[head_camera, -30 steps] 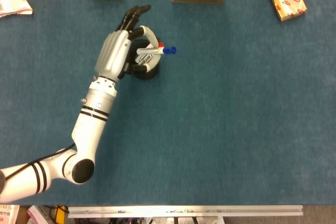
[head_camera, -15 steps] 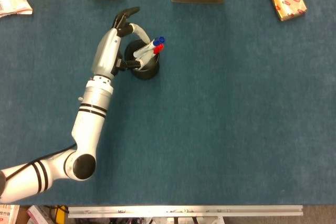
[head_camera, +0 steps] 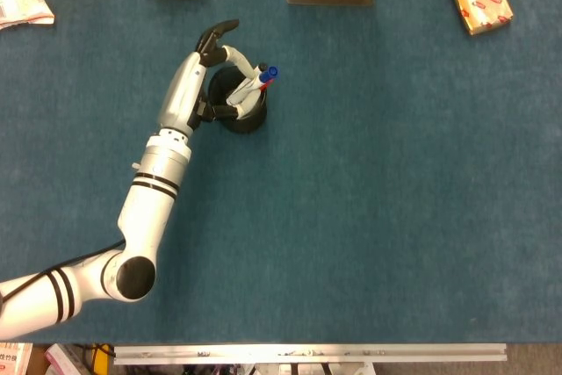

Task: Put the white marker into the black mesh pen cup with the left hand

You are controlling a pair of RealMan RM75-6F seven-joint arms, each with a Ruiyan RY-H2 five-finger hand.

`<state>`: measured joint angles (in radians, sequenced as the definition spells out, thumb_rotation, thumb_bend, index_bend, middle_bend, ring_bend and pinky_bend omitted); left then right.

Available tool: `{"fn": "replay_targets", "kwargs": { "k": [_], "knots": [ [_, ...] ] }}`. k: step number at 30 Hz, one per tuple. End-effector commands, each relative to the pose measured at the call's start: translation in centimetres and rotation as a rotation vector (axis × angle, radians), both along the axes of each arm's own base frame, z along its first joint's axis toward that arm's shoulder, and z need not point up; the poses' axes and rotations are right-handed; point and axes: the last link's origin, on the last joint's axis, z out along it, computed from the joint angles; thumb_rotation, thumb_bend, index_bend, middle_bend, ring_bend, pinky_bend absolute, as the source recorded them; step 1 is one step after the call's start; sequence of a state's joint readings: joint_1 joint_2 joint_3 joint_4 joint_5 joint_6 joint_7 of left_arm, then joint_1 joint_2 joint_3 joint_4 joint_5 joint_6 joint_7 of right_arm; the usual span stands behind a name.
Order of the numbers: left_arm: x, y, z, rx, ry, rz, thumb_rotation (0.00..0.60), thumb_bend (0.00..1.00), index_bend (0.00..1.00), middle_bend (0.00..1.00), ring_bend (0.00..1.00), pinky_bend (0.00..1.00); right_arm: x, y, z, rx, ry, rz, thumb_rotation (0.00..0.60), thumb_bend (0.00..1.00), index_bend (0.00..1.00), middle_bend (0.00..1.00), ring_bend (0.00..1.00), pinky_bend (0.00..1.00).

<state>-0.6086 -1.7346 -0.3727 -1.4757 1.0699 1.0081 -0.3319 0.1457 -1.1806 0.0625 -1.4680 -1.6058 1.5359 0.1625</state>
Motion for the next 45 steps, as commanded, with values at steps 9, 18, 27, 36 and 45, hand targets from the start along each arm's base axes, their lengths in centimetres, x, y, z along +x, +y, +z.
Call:
{"fn": "replay_targets", "kwargs": {
  "k": [9,18,27,36,45],
  "knots": [
    [-0.2,0.0,0.1,-0.021,0.02,0.008,0.6,0.28,0.22,0.01,0.0,0.17,0.0,0.0,0.1,-0.002,-0.003,0.001,0.6,0.01,0.5,0.43,0.41,0.6],
    [-1.7,-1.3,2.3,0.066,0.373,-0.131,0.6,0.28,0.26,0.02,0.0,0.17,0.2,0.2,0.4,-0.015,-0.007,0.01,0.6,0.0,0.5,0.43,0.41,0.6],
    [-5.3,-5.0,7.1,0.206,1.037,-0.406,0.6,0.28,0.38,0.04,0.0,0.17,0.3,0.4,0.7,-0.032,-0.012,0.02,0.6,0.0,0.5,0.43,0.41,0.6],
    [-8.6,-10.2,11.9,0.279,1.217,-0.427,0.6,0.28,0.39,0.05,0.0,0.17,0.4,0.5,0.5,-0.035,-0.002,0.033,0.6,0.0,0.5,0.43,0.41,0.6],
    [-11.9,-15.2,15.2,0.358,1.217,-0.327,0.6,0.28,0.41,0.09,0.0,0.17,0.6,1.5,1.2,0.012,0.073,0.128,0.6,0.01,0.5,0.42,0.38,0.55]
  ]
}}
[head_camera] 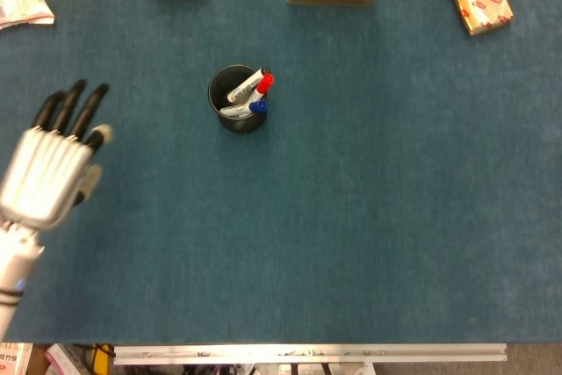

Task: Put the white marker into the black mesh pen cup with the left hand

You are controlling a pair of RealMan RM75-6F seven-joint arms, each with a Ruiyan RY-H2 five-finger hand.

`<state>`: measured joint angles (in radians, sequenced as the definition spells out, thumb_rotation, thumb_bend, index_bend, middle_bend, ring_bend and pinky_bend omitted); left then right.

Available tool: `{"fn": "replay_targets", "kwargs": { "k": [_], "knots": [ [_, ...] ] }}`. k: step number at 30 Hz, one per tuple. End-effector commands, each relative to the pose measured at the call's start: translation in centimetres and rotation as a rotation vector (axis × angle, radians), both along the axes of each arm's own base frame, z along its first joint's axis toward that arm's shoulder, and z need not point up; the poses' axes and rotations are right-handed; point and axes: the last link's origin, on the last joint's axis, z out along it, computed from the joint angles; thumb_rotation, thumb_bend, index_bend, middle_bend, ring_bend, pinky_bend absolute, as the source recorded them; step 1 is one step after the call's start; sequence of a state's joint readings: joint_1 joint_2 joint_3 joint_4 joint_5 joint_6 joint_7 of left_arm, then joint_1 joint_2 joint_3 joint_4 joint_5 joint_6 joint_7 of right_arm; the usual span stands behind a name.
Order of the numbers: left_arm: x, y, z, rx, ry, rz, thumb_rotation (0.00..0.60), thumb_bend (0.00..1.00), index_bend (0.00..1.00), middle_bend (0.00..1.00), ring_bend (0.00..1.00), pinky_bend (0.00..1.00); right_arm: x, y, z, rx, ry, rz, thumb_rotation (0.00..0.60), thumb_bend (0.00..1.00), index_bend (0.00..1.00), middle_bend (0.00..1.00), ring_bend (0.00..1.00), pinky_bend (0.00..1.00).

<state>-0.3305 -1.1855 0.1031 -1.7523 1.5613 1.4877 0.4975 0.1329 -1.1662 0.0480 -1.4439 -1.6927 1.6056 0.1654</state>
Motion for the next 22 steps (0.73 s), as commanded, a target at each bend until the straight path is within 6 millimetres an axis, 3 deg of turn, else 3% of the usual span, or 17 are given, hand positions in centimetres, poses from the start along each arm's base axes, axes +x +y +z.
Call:
{"fn": "replay_targets", "kwargs": {
  "k": [1,5,11,22],
  "knots": [
    [-2.1,-2.7,1.4,0.047,-0.018,0.036,0.6,0.28,0.41,0.09,0.0,0.17,0.1,0.7,0.6,0.018,0.044,0.042,0.6,0.02,0.5,0.42,0.37,0.54],
    [-3.7,-4.0,2.5,0.105,-0.11,0.104,0.6,0.28,0.42,0.11,0.0,0.17,0.2,1.2,1.1,-0.008,0.047,0.052,0.6,0.03,0.5,0.41,0.37,0.54],
    [-5.8,-3.5,4.0,0.16,-0.2,0.175,0.6,0.28,0.44,0.14,0.0,0.17,-0.1,0.9,1.7,-0.038,0.035,0.034,0.6,0.03,0.5,0.41,0.37,0.54],
    [-7.2,-3.2,3.6,0.151,-0.177,0.238,0.6,0.28,0.45,0.15,0.0,0.17,-0.3,0.5,1.7,-0.103,0.066,0.01,0.6,0.03,0.5,0.41,0.37,0.54]
  ]
}}
